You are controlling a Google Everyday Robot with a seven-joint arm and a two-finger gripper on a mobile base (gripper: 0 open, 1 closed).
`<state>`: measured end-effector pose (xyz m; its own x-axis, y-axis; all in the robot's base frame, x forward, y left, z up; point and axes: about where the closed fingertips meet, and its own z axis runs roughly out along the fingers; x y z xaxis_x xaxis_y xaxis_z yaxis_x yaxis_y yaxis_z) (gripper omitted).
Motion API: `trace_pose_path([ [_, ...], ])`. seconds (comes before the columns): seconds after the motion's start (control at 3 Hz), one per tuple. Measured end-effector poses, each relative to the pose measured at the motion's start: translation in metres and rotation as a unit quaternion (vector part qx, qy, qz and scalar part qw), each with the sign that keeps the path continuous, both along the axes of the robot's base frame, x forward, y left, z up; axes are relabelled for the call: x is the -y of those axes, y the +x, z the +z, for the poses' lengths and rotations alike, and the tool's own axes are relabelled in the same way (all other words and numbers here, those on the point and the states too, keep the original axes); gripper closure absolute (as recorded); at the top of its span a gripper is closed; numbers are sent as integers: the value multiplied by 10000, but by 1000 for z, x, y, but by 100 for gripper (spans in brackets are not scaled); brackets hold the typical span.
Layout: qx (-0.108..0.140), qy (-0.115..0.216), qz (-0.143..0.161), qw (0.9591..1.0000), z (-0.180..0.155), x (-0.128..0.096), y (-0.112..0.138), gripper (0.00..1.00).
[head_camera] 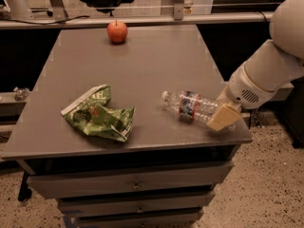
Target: Pick water bottle
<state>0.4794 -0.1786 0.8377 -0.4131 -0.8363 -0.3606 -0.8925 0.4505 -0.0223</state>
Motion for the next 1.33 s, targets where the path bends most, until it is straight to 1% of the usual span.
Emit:
trace_pose_path([
  [0.33, 72, 183, -137, 9997, 12, -2, 10, 100],
  [0.67, 371, 306, -271, 9985, 39, -3, 26, 100],
  [1.0, 699, 337, -364, 9963, 73, -3, 36, 100],
  [1.33, 728, 343, -365, 9961, 76, -3, 37, 100],
])
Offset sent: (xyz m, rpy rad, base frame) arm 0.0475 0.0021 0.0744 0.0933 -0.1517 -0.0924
